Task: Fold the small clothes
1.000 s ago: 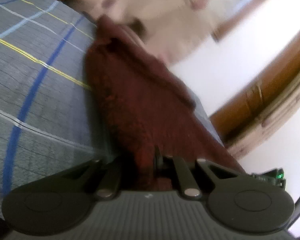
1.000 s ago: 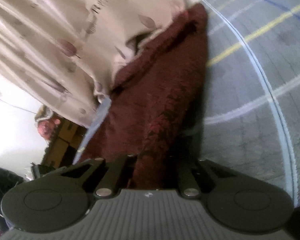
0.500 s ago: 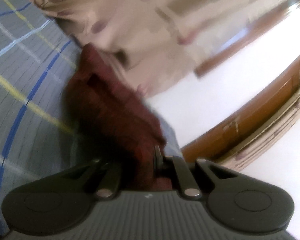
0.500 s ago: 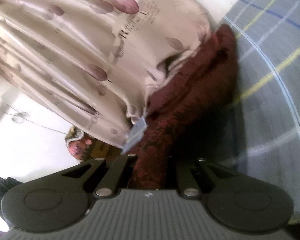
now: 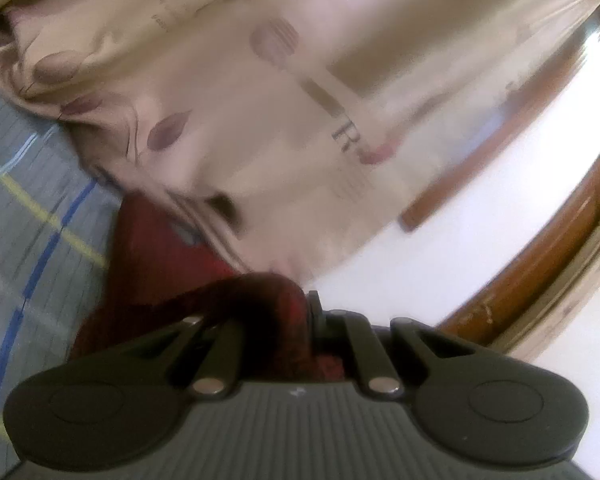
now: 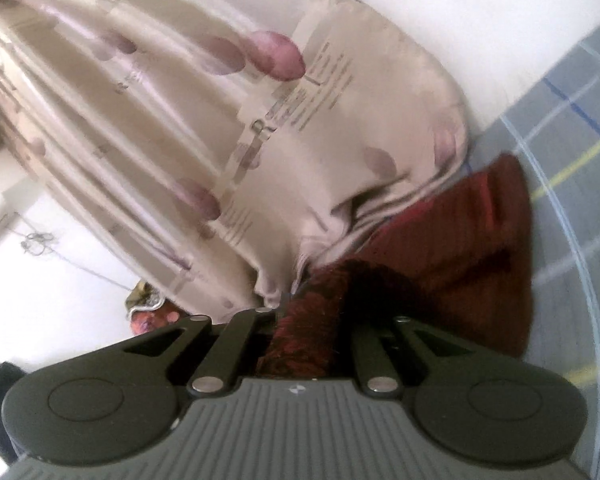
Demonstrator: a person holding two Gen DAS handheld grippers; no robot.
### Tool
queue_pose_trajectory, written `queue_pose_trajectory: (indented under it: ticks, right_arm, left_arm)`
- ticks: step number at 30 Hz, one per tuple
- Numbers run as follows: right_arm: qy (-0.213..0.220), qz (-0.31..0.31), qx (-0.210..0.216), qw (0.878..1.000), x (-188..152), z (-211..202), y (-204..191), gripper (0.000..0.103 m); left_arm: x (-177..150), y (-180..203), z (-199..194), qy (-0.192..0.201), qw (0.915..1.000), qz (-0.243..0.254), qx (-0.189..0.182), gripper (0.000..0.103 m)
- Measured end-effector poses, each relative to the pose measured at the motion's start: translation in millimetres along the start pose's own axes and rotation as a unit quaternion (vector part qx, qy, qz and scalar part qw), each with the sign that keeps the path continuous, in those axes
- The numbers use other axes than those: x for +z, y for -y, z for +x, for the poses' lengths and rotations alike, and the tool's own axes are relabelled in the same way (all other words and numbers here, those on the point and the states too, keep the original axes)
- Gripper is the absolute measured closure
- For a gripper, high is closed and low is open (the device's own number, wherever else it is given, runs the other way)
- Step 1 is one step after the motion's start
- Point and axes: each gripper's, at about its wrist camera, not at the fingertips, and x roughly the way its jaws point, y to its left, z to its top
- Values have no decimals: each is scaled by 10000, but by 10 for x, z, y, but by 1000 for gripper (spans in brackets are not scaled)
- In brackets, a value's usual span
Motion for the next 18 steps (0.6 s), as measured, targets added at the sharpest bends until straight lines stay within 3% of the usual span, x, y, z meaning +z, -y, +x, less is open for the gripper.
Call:
queue_pose_trajectory:
  ticks: [7,14,17,18]
  right_arm:
    - [35,254,-285,9993,515,532,431,91]
    - [61,741,-696,9948,715,1047,1060,91]
    - [71,1045,-638,9925,745,1209,1293,90]
    - [110,1141,-669,9912,753,1251,1353,90]
  left_arm:
    - [294,-308,750,-45,9993,-113,347,95]
    - [376,-631,1265,-130,9986,-138,503,94]
    - [424,-733,1372,-200,9977,-307,572,87]
    - [440,-759,1388,-170,9974,-379,592,80]
